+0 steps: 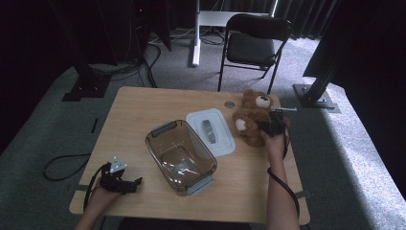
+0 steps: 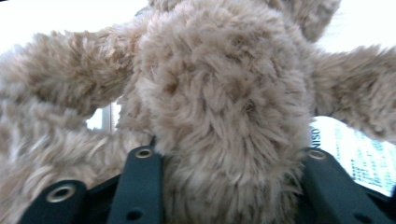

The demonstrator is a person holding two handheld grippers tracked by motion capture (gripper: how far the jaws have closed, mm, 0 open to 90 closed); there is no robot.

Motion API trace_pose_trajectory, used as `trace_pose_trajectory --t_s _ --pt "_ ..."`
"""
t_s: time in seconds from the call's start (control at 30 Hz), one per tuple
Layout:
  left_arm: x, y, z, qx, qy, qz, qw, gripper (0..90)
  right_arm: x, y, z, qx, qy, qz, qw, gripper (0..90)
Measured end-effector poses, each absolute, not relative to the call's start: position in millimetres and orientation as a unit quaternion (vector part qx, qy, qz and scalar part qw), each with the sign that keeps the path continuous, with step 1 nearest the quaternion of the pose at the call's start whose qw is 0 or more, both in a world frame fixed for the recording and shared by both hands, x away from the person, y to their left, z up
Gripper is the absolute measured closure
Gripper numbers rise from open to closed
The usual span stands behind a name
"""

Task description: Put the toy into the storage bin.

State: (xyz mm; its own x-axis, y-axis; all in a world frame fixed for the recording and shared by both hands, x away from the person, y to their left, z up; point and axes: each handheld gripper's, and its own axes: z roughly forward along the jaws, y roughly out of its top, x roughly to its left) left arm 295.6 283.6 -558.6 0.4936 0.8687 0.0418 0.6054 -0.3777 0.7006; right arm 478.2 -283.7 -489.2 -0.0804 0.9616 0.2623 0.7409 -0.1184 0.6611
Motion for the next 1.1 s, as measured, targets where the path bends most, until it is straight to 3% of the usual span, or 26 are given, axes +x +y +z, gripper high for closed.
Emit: trace_pose_trajectory --t_s 0.57,1.1 --pt "296 283 -559 0.803 0.459 0.207 0.318 0.5 444 -280 -441 0.612 0.653 0.402 0.192 64.2" --pt "296 283 -559 0.803 0.459 0.208 0.319 0.5 400 -231 -385 0.522 0.68 0.463 0.224 64.1"
